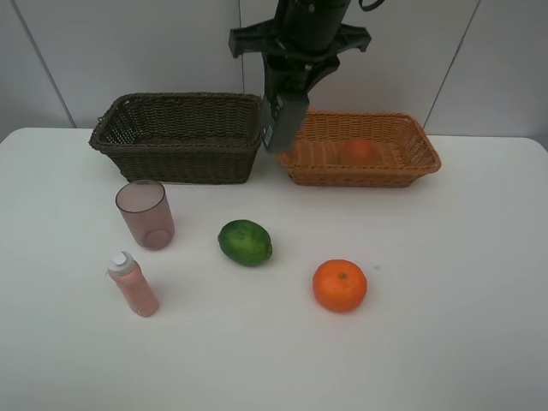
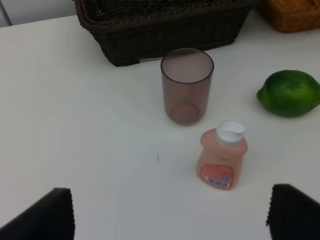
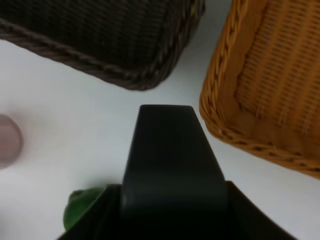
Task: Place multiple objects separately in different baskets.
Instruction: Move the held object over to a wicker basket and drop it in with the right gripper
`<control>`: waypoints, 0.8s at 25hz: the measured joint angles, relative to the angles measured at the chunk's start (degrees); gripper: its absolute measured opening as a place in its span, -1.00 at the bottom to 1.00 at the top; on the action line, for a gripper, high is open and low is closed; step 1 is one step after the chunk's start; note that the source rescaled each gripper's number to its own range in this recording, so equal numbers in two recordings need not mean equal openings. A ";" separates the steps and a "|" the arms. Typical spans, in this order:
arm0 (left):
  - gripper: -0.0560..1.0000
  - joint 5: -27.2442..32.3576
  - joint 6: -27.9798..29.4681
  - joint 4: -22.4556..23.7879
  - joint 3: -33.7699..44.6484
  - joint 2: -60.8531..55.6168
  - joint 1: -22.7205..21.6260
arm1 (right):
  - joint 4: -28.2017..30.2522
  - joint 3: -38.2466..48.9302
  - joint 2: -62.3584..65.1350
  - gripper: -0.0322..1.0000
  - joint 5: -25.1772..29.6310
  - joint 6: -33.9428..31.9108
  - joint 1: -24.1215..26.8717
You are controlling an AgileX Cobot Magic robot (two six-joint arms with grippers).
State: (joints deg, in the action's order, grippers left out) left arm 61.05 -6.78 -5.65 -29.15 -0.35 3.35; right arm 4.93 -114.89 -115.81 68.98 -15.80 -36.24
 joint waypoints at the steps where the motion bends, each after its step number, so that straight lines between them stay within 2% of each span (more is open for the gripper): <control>1: 1.00 0.00 0.00 0.00 0.00 0.00 0.00 | 0.00 -0.32 0.04 -0.91 -1.85 0.21 -0.26; 11: 1.00 0.00 0.00 0.00 0.00 0.00 0.00 | -0.53 -0.44 -1.67 -0.91 -24.46 0.41 -0.36; 16: 1.00 0.00 0.00 0.00 0.00 0.00 0.00 | -0.53 -0.44 -6.58 -0.91 -32.99 0.41 -0.36; 20: 1.00 0.00 0.00 0.00 0.00 0.00 0.00 | -0.59 -0.44 -10.90 -0.91 -37.67 0.41 -0.36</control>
State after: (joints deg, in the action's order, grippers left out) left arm 61.05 -6.78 -5.65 -29.15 -0.35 3.35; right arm 4.35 -115.33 -126.71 31.31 -15.38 -36.59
